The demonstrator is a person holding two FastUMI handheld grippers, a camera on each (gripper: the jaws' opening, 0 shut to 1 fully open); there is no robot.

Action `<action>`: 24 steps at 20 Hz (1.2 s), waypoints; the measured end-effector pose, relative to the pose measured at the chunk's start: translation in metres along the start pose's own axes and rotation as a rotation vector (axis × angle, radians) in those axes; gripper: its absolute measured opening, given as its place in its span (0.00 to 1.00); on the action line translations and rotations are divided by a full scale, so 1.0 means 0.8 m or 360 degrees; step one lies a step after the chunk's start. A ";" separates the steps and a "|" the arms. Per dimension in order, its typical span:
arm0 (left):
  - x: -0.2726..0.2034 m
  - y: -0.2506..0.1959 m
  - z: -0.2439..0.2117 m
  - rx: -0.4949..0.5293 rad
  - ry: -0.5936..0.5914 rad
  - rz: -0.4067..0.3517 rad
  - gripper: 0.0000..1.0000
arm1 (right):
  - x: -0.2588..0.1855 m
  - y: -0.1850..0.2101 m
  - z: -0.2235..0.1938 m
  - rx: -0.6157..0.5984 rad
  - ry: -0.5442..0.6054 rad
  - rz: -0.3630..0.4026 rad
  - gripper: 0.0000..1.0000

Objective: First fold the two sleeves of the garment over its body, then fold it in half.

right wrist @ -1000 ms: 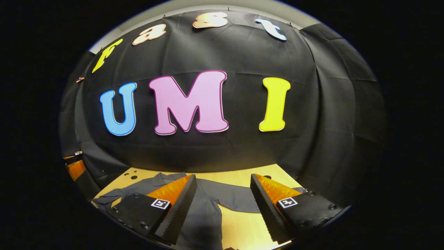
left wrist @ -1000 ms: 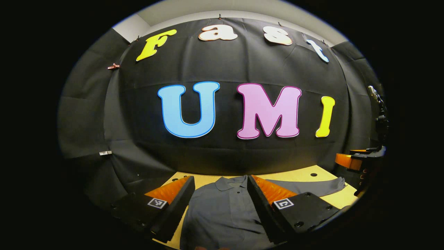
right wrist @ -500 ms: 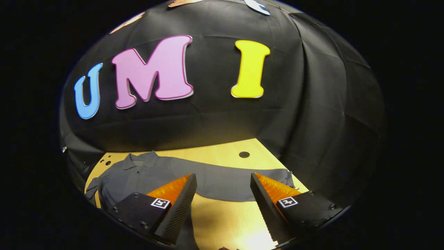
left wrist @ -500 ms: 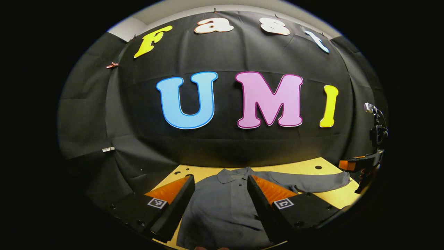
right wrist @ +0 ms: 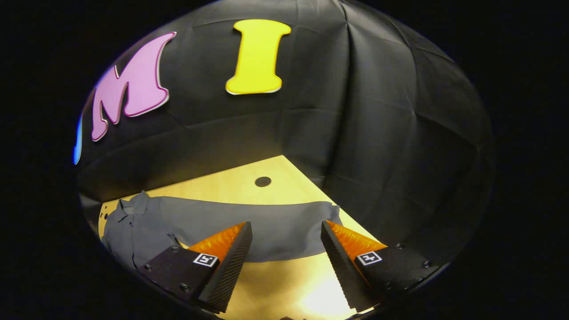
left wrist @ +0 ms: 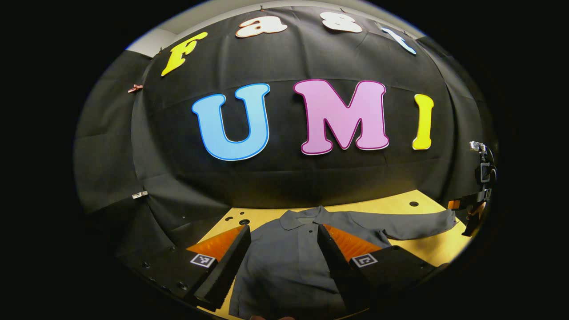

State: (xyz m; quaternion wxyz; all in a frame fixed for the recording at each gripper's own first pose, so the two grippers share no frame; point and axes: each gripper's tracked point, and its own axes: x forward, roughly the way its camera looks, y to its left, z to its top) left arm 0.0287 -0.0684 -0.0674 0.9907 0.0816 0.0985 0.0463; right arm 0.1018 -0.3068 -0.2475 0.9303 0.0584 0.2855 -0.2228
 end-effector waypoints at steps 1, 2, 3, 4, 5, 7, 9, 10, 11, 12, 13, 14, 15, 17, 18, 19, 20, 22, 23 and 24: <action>0.002 -0.002 -0.001 0.0008 0.0008 -0.0006 0.95 | 0.012 -0.011 -0.003 -0.0001 0.0027 -0.0029 0.97; 0.005 -0.005 -0.002 0.0012 0.0022 -0.0014 0.95 | 0.021 -0.022 -0.009 0.0008 0.0059 -0.0057 0.97; 0.008 -0.007 -0.006 0.0016 0.0040 -0.0021 0.97 | 0.033 -0.030 -0.013 0.0028 0.0090 -0.0075 0.97; 0.009 -0.008 -0.008 0.0021 0.0053 -0.0023 0.95 | 0.046 -0.038 -0.018 0.0047 0.0120 -0.0095 0.97; 0.011 -0.011 -0.008 0.0030 0.0063 -0.0023 0.95 | 0.058 -0.045 -0.023 0.0059 0.0152 -0.0113 0.97; 0.015 -0.015 -0.008 0.0048 0.0073 -0.0024 0.95 | 0.077 -0.059 -0.034 0.0065 0.0205 -0.0147 0.97; 0.018 -0.021 -0.011 0.0058 0.0088 -0.0030 0.95 | 0.094 -0.067 -0.044 0.0066 0.0252 -0.0171 0.97; 0.020 -0.024 -0.012 0.0060 0.0097 -0.0030 0.95 | 0.101 -0.067 -0.050 0.0073 0.0279 -0.0181 0.97; 0.021 -0.027 -0.013 0.0060 0.0105 -0.0029 0.95 | 0.111 -0.068 -0.057 0.0089 0.0305 -0.0190 0.97; 0.022 -0.030 -0.014 0.0059 0.0112 -0.0028 0.95 | 0.115 -0.071 -0.060 0.0117 0.0333 -0.0194 0.97; 0.023 -0.032 -0.014 0.0060 0.0119 -0.0028 0.95 | 0.120 -0.074 -0.063 0.0144 0.0360 -0.0197 0.97; 0.024 -0.034 -0.016 0.0062 0.0128 -0.0023 0.95 | 0.123 -0.081 -0.068 0.0168 0.0385 -0.0208 0.97; 0.025 -0.034 -0.015 0.0058 0.0132 -0.0014 0.95 | 0.126 -0.083 -0.070 0.0185 0.0400 -0.0213 0.97; 0.026 -0.037 -0.013 0.0050 0.0138 -0.0015 0.96 | 0.132 -0.088 -0.079 0.0198 0.0429 -0.0230 0.97; 0.026 -0.038 -0.013 0.0051 0.0145 -0.0016 0.97 | 0.136 -0.089 -0.085 0.0204 0.0452 -0.0232 0.97; 0.027 -0.039 -0.013 0.0052 0.0149 -0.0017 0.98 | 0.139 -0.091 -0.088 0.0211 0.0468 -0.0232 0.97; 0.027 -0.041 -0.014 0.0055 0.0154 -0.0018 0.98 | 0.142 -0.094 -0.090 0.0207 0.0472 -0.0239 0.97; 0.027 -0.039 -0.013 0.0066 0.0160 -0.0008 0.98 | 0.145 -0.093 -0.098 0.0195 0.0489 -0.0245 0.98; 0.027 -0.039 -0.011 0.0066 0.0160 -0.0004 0.98 | 0.148 -0.093 -0.104 0.0194 0.0511 -0.0242 0.98; 0.027 -0.039 -0.012 0.0067 0.0162 0.0002 0.98 | 0.150 -0.092 -0.109 0.0194 0.0538 -0.0228 0.99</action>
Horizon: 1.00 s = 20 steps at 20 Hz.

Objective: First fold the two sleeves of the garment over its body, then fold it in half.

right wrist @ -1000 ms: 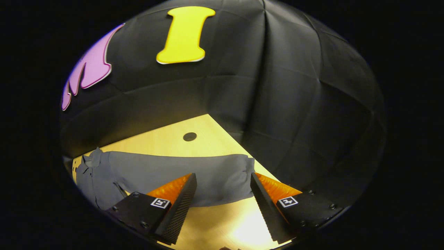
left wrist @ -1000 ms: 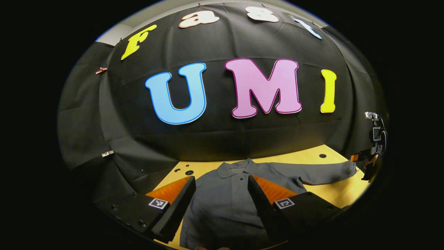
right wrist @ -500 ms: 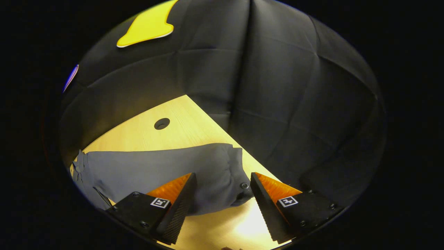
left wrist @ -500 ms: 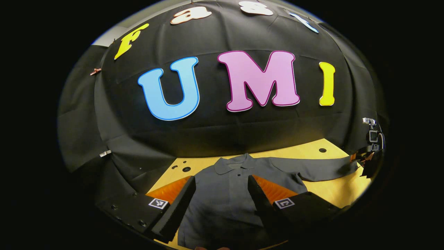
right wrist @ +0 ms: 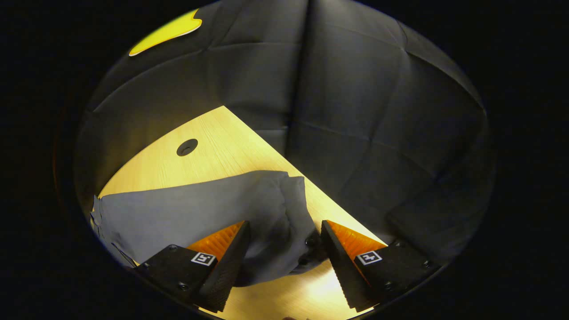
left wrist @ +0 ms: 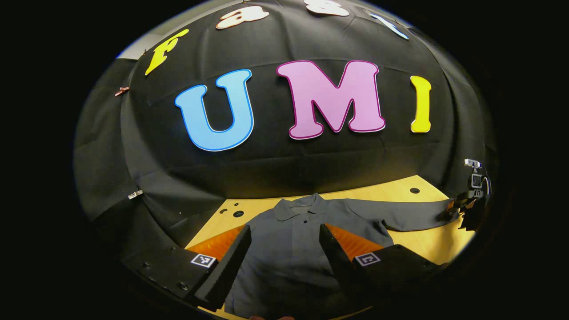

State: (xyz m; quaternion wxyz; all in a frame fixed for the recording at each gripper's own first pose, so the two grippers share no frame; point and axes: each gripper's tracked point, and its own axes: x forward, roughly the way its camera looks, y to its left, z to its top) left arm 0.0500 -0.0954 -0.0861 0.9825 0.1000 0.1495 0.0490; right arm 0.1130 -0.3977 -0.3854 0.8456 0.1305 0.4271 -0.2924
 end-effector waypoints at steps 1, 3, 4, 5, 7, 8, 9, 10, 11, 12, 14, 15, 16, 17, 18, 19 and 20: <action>-0.001 -0.001 0.001 0.0000 0.0000 0.0004 0.97 | 0.003 -0.001 0.002 -0.0019 -0.0003 0.0000 0.96; -0.002 -0.003 0.000 -0.0003 0.0006 0.0008 0.98 | 0.003 0.001 -0.001 -0.0030 -0.0007 0.0007 0.99; -0.003 -0.003 -0.002 -0.0008 0.0014 0.0008 0.98 | 0.005 0.002 -0.001 -0.0033 -0.0010 0.0014 0.99; -0.004 -0.005 -0.002 -0.0012 0.0022 0.0010 0.98 | 0.002 0.003 0.001 -0.0044 -0.0010 0.0024 0.98; -0.007 -0.006 -0.005 -0.0019 0.0033 0.0015 0.98 | 0.003 0.005 0.004 -0.0068 -0.0008 0.0057 0.79; -0.007 -0.006 -0.007 -0.0021 0.0041 0.0014 0.98 | 0.005 0.017 0.002 -0.0086 -0.0010 0.0083 0.70; -0.009 -0.007 -0.007 -0.0025 0.0046 0.0006 0.98 | 0.003 0.025 0.000 -0.0105 -0.0021 0.0094 0.54; -0.010 -0.007 -0.008 -0.0028 0.0053 0.0002 0.98 | 0.009 0.031 0.002 -0.0124 -0.0029 0.0127 0.38; -0.010 -0.005 -0.008 -0.0029 0.0053 0.0009 0.98 | 0.010 0.033 0.001 -0.0140 -0.0030 0.0114 0.27; -0.011 0.000 -0.007 -0.0032 0.0047 0.0018 0.98 | 0.012 0.036 0.001 -0.0141 -0.0027 0.0131 0.15; -0.012 0.006 -0.009 -0.0049 0.0046 0.0032 0.98 | 0.004 0.042 -0.003 -0.0098 0.0005 0.0167 0.06; -0.012 0.010 -0.011 -0.0070 0.0049 0.0037 0.98 | 0.002 0.046 -0.004 -0.0083 0.0017 0.0186 0.05; -0.011 0.012 -0.015 -0.0090 0.0059 0.0039 0.98 | -0.002 0.047 -0.004 -0.0101 0.0020 0.0186 0.06; -0.011 0.014 -0.018 -0.0106 0.0072 0.0038 0.98 | -0.008 0.047 0.000 -0.0130 0.0010 0.0188 0.05; -0.011 0.017 -0.022 -0.0117 0.0082 0.0039 0.98 | -0.012 0.050 0.005 -0.0162 -0.0009 0.0189 0.06; -0.011 0.020 -0.023 -0.0123 0.0089 0.0036 0.98 | -0.017 0.050 0.014 -0.0200 -0.0044 0.0171 0.05; -0.012 0.023 -0.025 -0.0125 0.0096 0.0029 0.97 | -0.026 0.050 0.022 -0.0240 -0.0076 0.0163 0.06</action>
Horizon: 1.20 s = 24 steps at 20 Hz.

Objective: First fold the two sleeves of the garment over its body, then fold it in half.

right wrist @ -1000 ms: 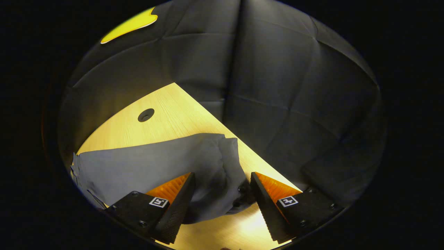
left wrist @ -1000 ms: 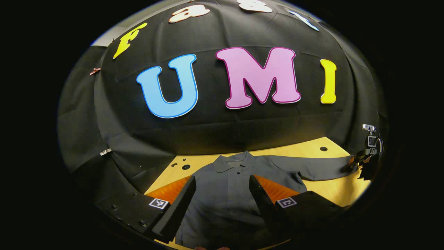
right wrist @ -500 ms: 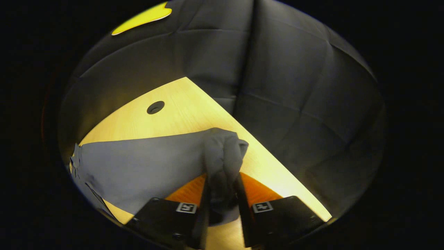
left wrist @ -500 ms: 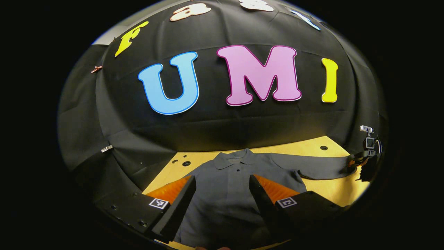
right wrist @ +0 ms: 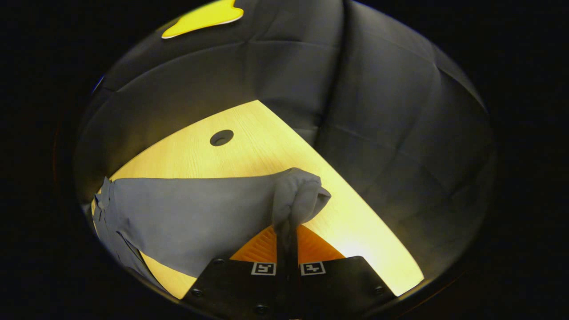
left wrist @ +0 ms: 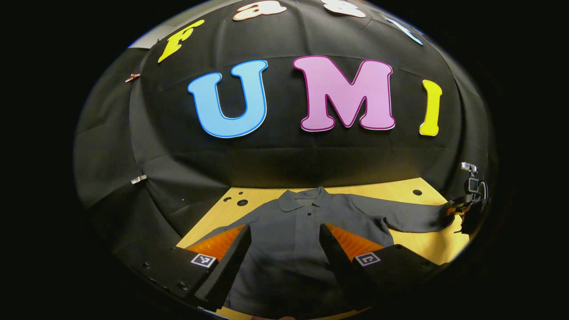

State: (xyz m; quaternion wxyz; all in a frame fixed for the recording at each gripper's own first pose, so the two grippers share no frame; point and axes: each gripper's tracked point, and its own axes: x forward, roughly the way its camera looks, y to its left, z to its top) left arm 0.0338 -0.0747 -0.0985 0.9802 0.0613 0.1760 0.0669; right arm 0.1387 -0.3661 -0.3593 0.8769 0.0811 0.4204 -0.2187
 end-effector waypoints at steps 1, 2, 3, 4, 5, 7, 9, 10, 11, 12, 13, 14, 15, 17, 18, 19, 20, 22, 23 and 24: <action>-0.001 0.005 0.002 0.0000 -0.0004 -0.0004 0.98 | -0.008 0.004 0.009 -0.0041 -0.0015 0.0017 0.05; -0.002 0.012 0.003 -0.0001 -0.0016 -0.0004 0.98 | -0.019 0.007 0.018 -0.0081 -0.0033 0.0030 0.05; -0.002 0.019 0.005 -0.0007 -0.0026 -0.0001 0.98 | -0.027 0.013 0.027 -0.0120 -0.0058 0.0043 0.05; -0.002 0.027 0.005 -0.0021 -0.0031 0.0000 0.98 | -0.034 0.020 0.038 -0.0153 -0.0084 0.0059 0.05; -0.002 0.035 0.005 -0.0040 -0.0034 0.0000 0.98 | -0.047 0.027 0.046 -0.0178 -0.0109 0.0072 0.05; -0.004 0.050 0.002 -0.0070 -0.0038 -0.0001 0.98 | -0.078 0.044 0.069 -0.0221 -0.0167 0.0115 0.05; -0.005 0.066 0.003 -0.0076 -0.0056 0.0011 0.98 | -0.113 0.065 0.094 -0.0252 -0.0225 0.0175 0.05; -0.007 0.074 0.004 -0.0072 -0.0074 0.0017 0.98 | -0.129 0.073 0.106 -0.0270 -0.0257 0.0204 0.05; -0.007 0.081 0.006 -0.0073 -0.0090 0.0017 0.98 | -0.147 0.083 0.117 -0.0292 -0.0283 0.0239 0.05; -0.010 0.089 0.005 -0.0077 -0.0102 0.0017 0.98 | -0.168 0.091 0.129 -0.0313 -0.0305 0.0270 0.05; -0.012 0.097 0.005 -0.0087 -0.0112 0.0020 0.98 | -0.185 0.100 0.142 -0.0337 -0.0323 0.0299 0.05; -0.014 0.108 0.003 -0.0101 -0.0122 0.0029 0.98 | -0.205 0.104 0.155 -0.0362 -0.0346 0.0331 0.05; -0.017 0.119 0.004 -0.0120 -0.0132 0.0047 0.98 | -0.225 0.113 0.168 -0.0392 -0.0369 0.0363 0.05; -0.019 0.141 0.002 -0.0176 -0.0144 0.0081 0.98 | -0.255 0.128 0.187 -0.0448 -0.0385 0.0426 0.05; -0.021 0.150 0.000 -0.0196 -0.0154 0.0094 0.98 | -0.270 0.137 0.192 -0.0477 -0.0391 0.0457 0.05; -0.024 0.161 0.001 -0.0208 -0.0166 0.0115 0.98 | -0.288 0.148 0.197 -0.0508 -0.0396 0.0493 0.05; -0.027 0.172 -0.001 -0.0220 -0.0174 0.0137 0.98 | -0.306 0.159 0.201 -0.0545 -0.0404 0.0531 0.05; -0.033 0.197 -0.011 -0.0248 -0.0175 0.0187 0.98 | -0.347 0.190 0.210 -0.0630 -0.0424 0.0613 0.05; -0.037 0.210 -0.016 -0.0264 -0.0171 0.0219 0.98 | -0.368 0.206 0.214 -0.0671 -0.0428 0.0660 0.05; -0.041 0.224 -0.021 -0.0276 -0.0162 0.0253 0.98 | -0.388 0.218 0.217 -0.0707 -0.0426 0.0707 0.05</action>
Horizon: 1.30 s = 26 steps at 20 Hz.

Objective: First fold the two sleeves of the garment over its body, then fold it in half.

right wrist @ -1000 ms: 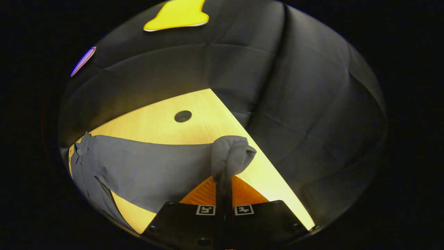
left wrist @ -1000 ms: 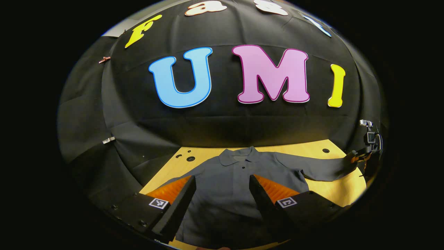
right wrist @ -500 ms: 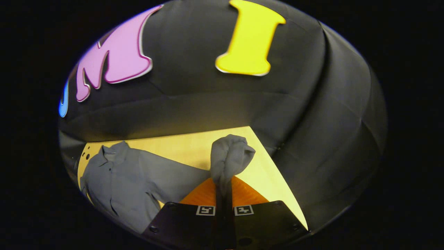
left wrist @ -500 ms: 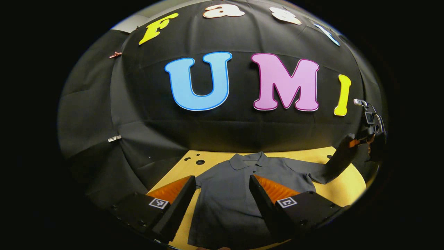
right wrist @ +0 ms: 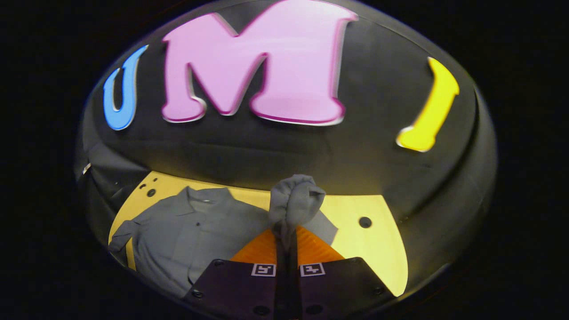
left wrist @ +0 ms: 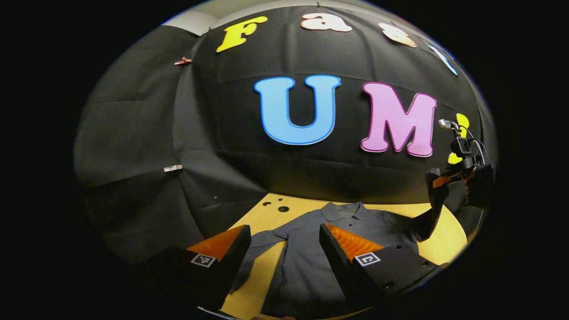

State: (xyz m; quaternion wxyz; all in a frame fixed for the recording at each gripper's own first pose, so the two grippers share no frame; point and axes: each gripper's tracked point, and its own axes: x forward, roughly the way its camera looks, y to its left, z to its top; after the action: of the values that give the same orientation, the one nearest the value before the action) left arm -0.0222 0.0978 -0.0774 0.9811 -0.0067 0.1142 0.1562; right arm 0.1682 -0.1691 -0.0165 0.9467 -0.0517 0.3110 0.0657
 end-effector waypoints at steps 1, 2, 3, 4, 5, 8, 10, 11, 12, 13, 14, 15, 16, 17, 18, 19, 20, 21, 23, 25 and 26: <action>-0.002 0.016 -0.002 -0.0001 0.0007 0.0038 0.98 | -0.012 0.016 0.012 -0.0027 0.0001 0.0050 0.05; -0.005 0.031 -0.004 0.0009 0.0010 0.0085 0.98 | -0.027 0.032 0.023 -0.0056 0.0005 0.0093 0.05; -0.007 0.046 -0.004 0.0017 0.0012 0.0125 0.98 | -0.039 0.048 0.032 -0.0092 0.0009 0.0135 0.05; -0.009 0.058 -0.007 0.0015 0.0015 0.0153 0.98 | -0.054 0.063 0.044 -0.0135 0.0015 0.0177 0.05; -0.011 0.069 -0.009 0.0008 0.0017 0.0176 0.98 | -0.065 0.077 0.052 -0.0175 0.0028 0.0221 0.05; -0.018 0.102 -0.017 -0.0002 0.0038 0.0252 0.97 | -0.093 0.131 0.067 -0.0227 0.0079 0.0351 0.05; -0.023 0.118 -0.025 -0.0010 0.0052 0.0283 0.98 | -0.109 0.165 0.072 -0.0253 0.0134 0.0422 0.05; -0.023 0.126 -0.026 0.0000 0.0058 0.0294 0.98 | -0.112 0.190 0.067 -0.0278 0.0151 0.0456 0.05; -0.022 0.136 -0.032 0.0013 0.0067 0.0313 0.98 | -0.107 0.224 0.054 -0.0308 0.0170 0.0491 0.05; -0.021 0.145 -0.035 0.0020 0.0075 0.0330 0.98 | -0.112 0.251 0.044 -0.0337 0.0192 0.0528 0.05; -0.020 0.152 -0.036 0.0020 0.0077 0.0344 0.97 | -0.102 0.286 0.028 -0.0363 0.0218 0.0562 0.05; -0.020 0.160 -0.038 0.0014 0.0081 0.0360 0.98 | -0.097 0.309 0.018 -0.0389 0.0237 0.0592 0.05; -0.018 0.166 -0.043 0.0004 0.0090 0.0377 0.98 | -0.087 0.332 0.006 -0.0425 0.0254 0.0609 0.05; -0.017 0.171 -0.045 -0.0006 0.0101 0.0391 0.98 | -0.082 0.348 -0.007 -0.0469 0.0274 0.0614 0.05; -0.017 0.174 -0.051 -0.0015 0.0111 0.0397 0.98 | -0.079 0.362 -0.019 -0.0511 0.0294 0.0609 0.05; -0.018 0.175 -0.056 -0.0023 0.0120 0.0397 0.98 | -0.075 0.374 -0.031 -0.0535 0.0320 0.0614 0.07; -0.019 0.177 -0.060 -0.0030 0.0132 0.0398 0.98 | -0.072 0.391 -0.046 -0.0537 0.0353 0.0633 0.08; -0.019 0.178 -0.065 -0.0036 0.0147 0.0401 0.98 | -0.074 0.404 -0.058 -0.0526 0.0402 0.0654 0.15; -0.022 0.183 -0.076 -0.0060 0.0174 0.0410 0.98 | -0.079 0.420 -0.073 -0.0480 0.0471 0.0679 0.28; -0.024 0.187 -0.087 -0.0093 0.0195 0.0413 0.98 | -0.085 0.430 -0.075 -0.0410 0.0476 0.0707 0.36; -0.025 0.189 -0.093 -0.0113 0.0207 0.0417 0.98 | -0.091 0.435 -0.066 -0.0381 0.0449 0.0727 0.39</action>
State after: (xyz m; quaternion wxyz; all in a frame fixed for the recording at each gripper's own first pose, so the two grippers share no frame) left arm -0.1036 0.2318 -0.1423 0.9420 -0.0366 0.1717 0.2860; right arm 0.0254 0.1598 -0.0350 0.8420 -0.1003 0.4332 0.3055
